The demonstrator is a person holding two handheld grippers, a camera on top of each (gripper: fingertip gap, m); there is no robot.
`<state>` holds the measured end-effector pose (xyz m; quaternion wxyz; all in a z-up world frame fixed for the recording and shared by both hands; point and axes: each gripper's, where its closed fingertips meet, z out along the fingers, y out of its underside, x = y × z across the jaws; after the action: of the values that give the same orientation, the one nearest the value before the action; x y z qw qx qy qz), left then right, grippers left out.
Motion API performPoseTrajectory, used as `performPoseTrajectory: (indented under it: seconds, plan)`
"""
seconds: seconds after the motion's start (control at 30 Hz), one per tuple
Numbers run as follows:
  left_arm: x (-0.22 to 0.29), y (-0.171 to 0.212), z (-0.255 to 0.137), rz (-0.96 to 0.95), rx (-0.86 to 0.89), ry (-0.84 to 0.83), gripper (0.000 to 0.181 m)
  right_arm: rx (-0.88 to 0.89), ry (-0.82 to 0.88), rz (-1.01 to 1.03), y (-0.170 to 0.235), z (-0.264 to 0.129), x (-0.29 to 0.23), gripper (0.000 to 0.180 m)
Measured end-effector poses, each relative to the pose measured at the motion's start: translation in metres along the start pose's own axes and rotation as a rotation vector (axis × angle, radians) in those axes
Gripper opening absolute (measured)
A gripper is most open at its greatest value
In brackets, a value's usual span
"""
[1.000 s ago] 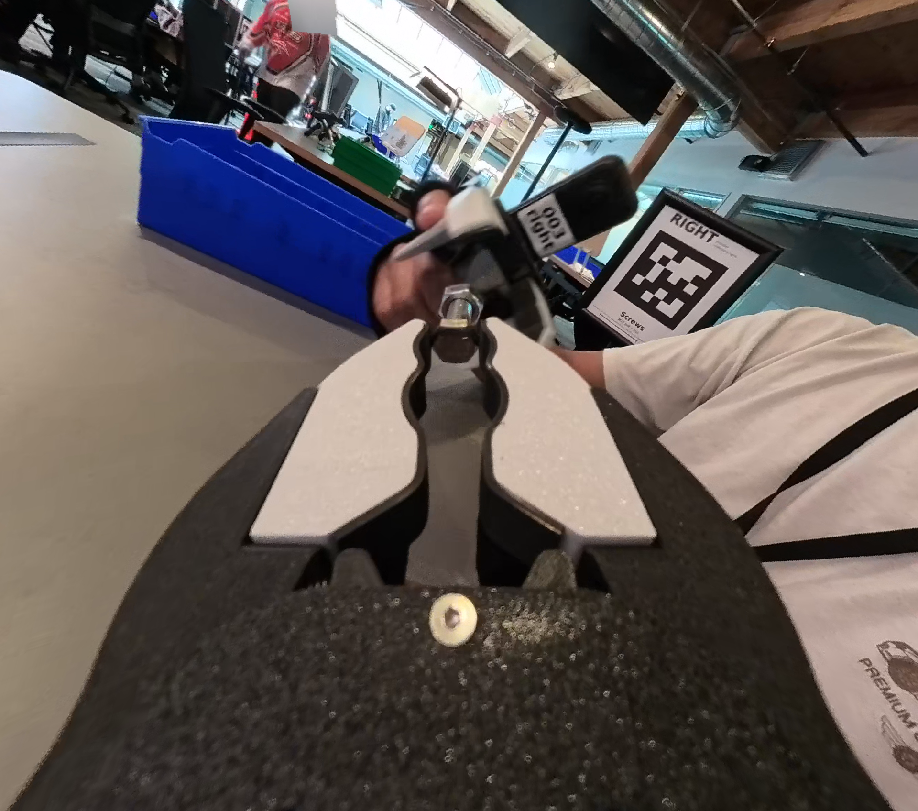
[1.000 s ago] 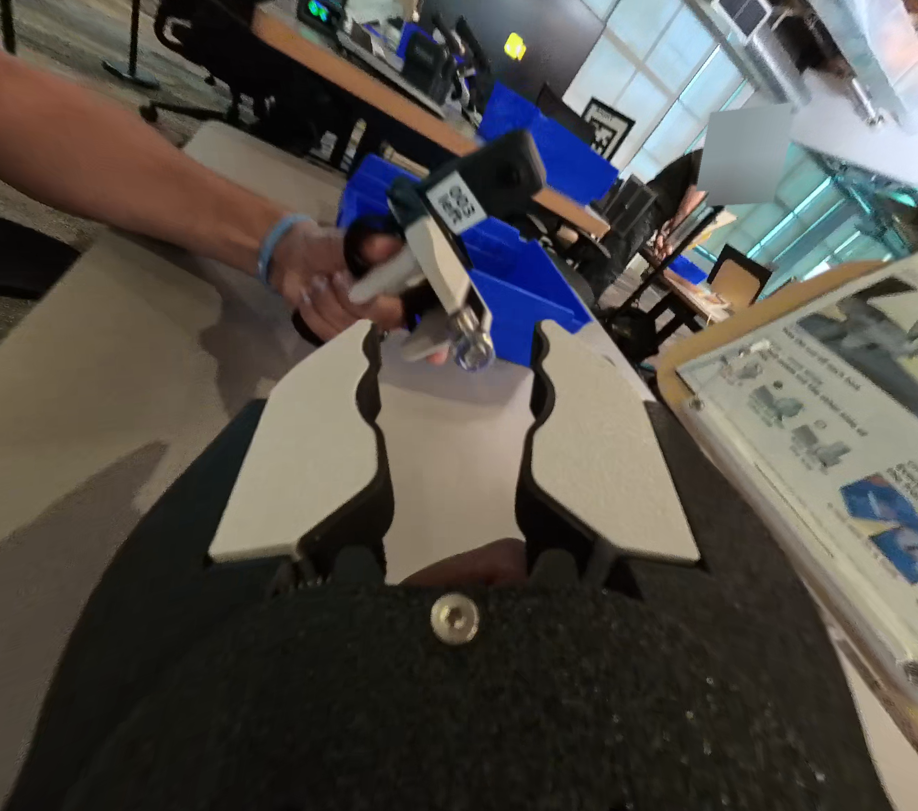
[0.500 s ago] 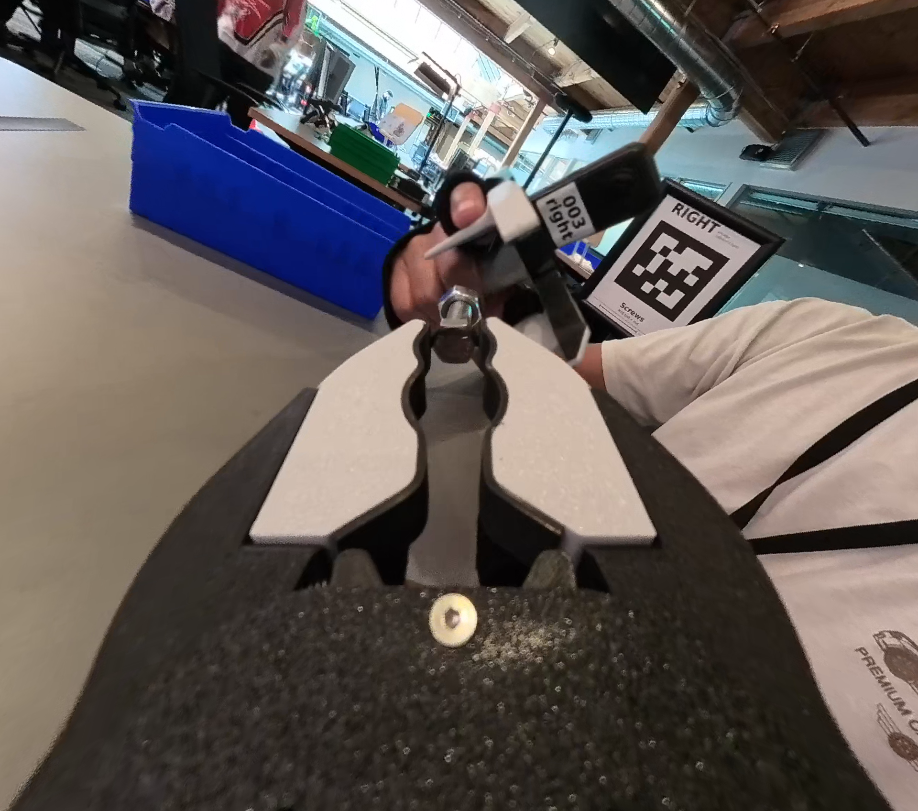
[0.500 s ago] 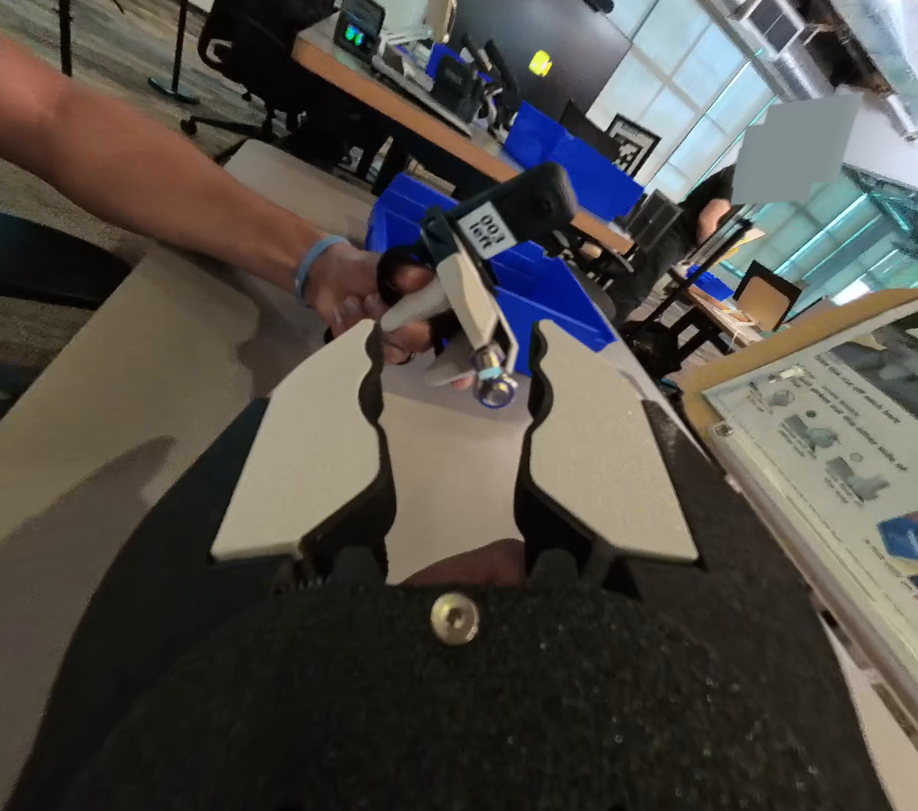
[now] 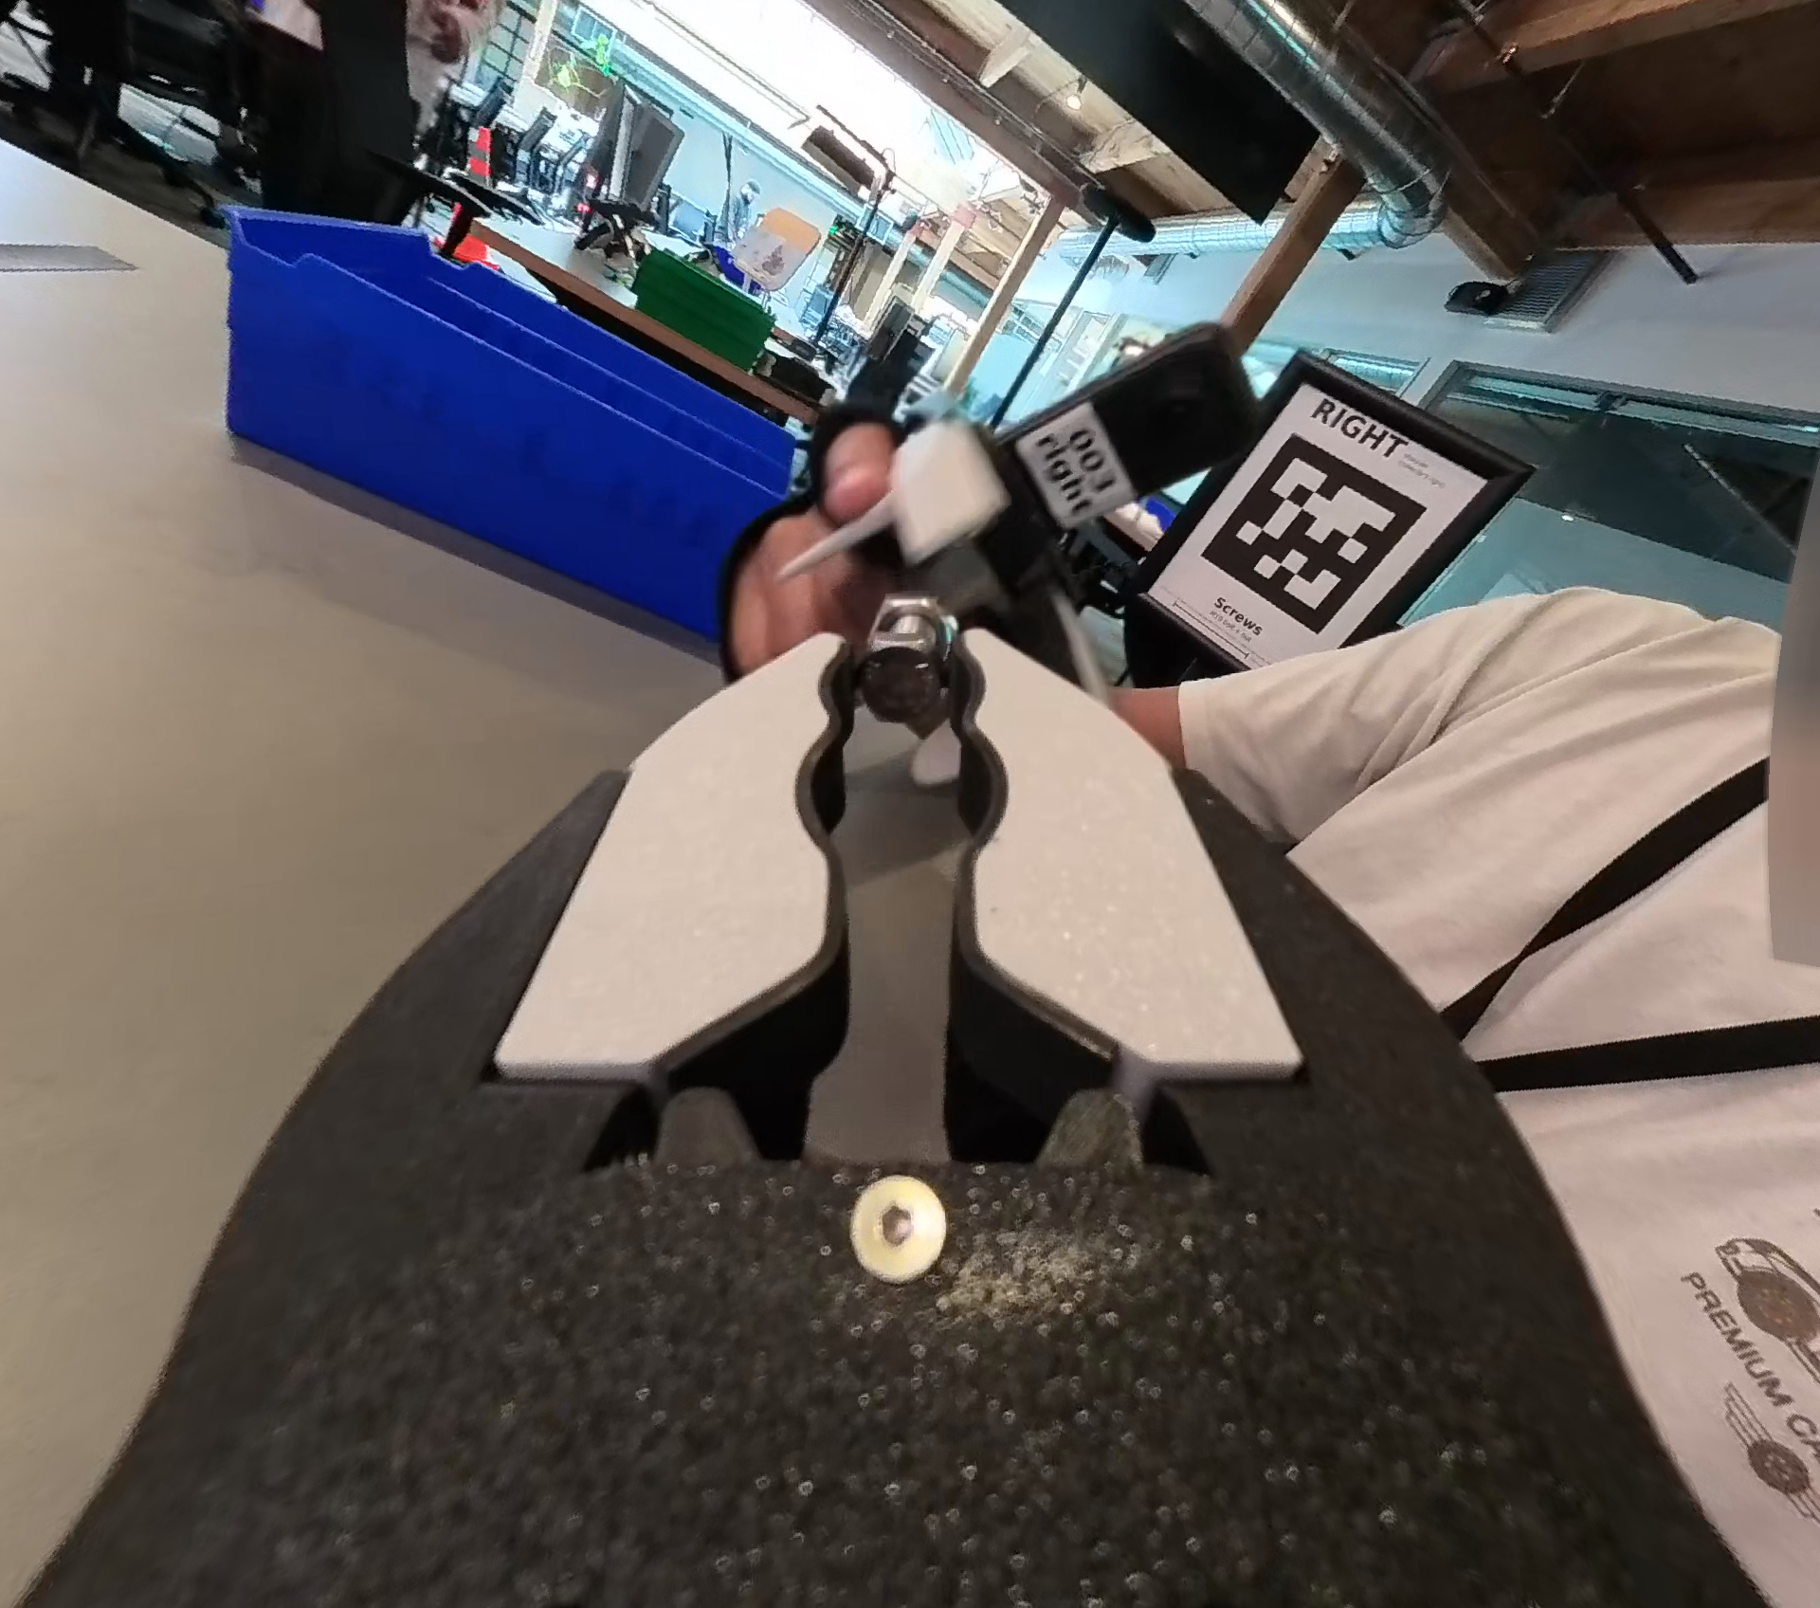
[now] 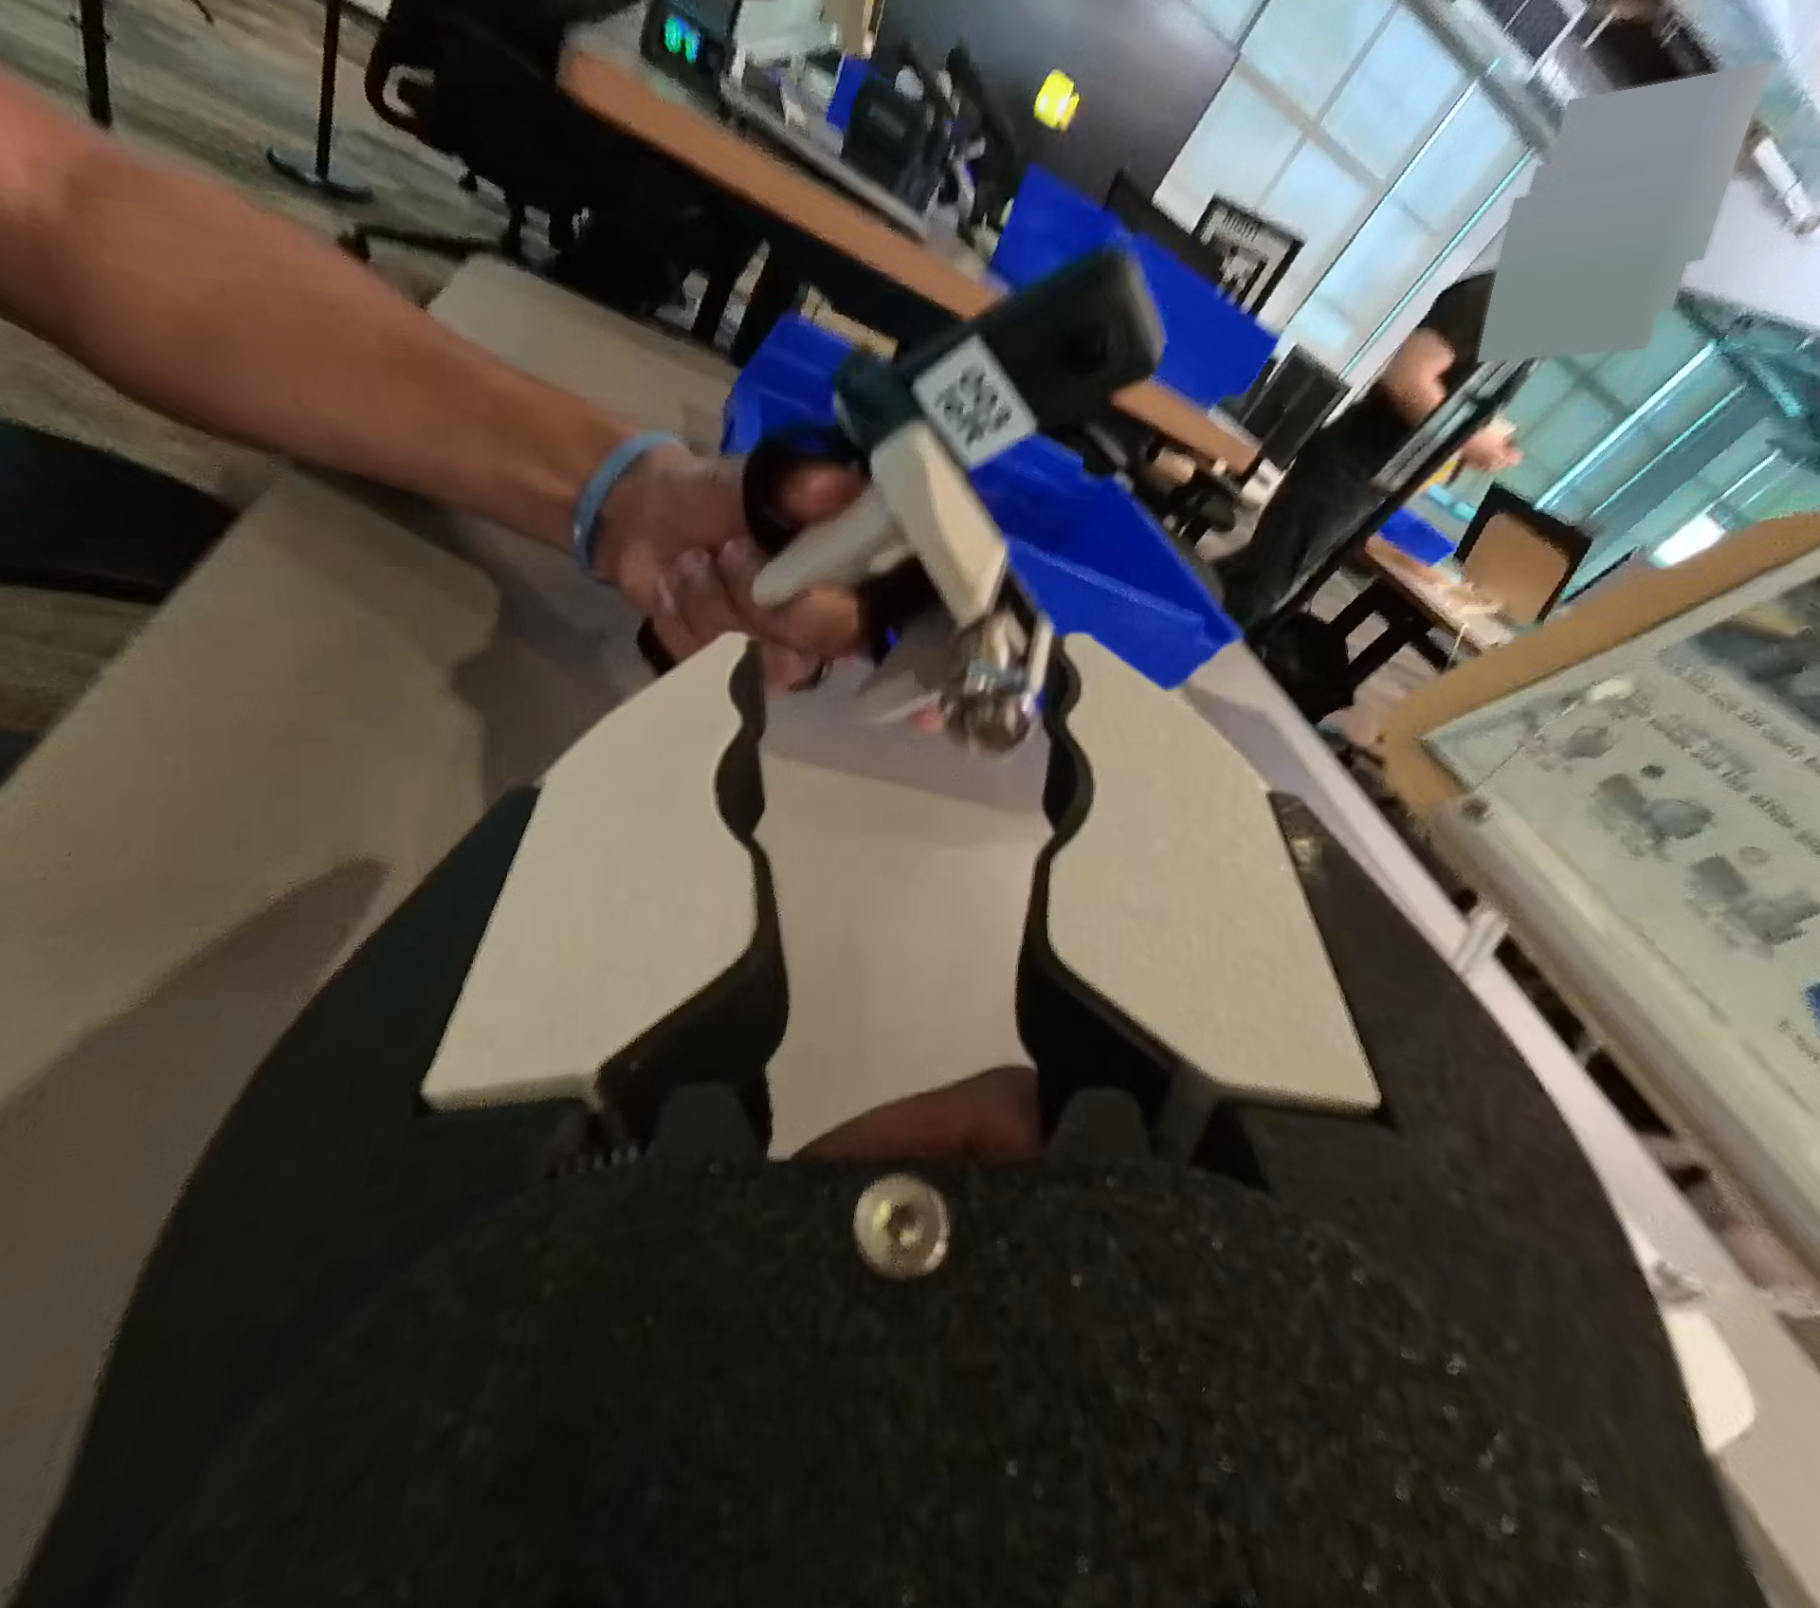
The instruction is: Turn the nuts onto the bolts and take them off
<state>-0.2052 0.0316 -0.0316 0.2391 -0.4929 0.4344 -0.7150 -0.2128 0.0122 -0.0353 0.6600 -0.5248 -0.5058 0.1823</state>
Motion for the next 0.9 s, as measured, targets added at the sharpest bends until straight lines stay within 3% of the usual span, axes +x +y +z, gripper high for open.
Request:
performPoseTrajectory:
  seconds: [0.17, 0.37, 0.67, 0.7, 0.73, 0.77, 0.9]
  plan:
    - [0.007, -0.004, 0.000, 0.025, 0.009, 0.008, 0.018, -0.137, 0.002, 0.127, 0.060, 0.008, 0.009, 0.060]
    - [0.001, -0.005, -0.004, 0.028, 0.016, -0.021, 0.018, 0.020, 0.053, 0.236, 0.029, -0.014, 0.022, 0.054]
    - [-0.004, 0.005, 0.003, 0.020, -0.026, -0.035, 0.018, -0.022, 0.126, 0.023, 0.022, 0.004, 0.010, 0.053]
    - [-0.004, 0.006, 0.004, 0.021, -0.031, -0.036, 0.018, -0.025, 0.134, 0.008, 0.022, 0.004, 0.010, 0.046]
    - [-0.004, 0.007, 0.004, 0.022, -0.034, -0.037, 0.018, -0.025, 0.147, -0.009, 0.022, 0.004, 0.011, 0.025]
    - [-0.004, 0.007, 0.004, 0.022, -0.034, -0.038, 0.018, -0.036, 0.155, -0.019, 0.023, 0.003, 0.013, 0.020]
    - [-0.008, 0.009, 0.005, 0.021, -0.037, -0.061, 0.018, -0.085, 0.127, 0.011, 0.027, 0.002, 0.014, 0.019]
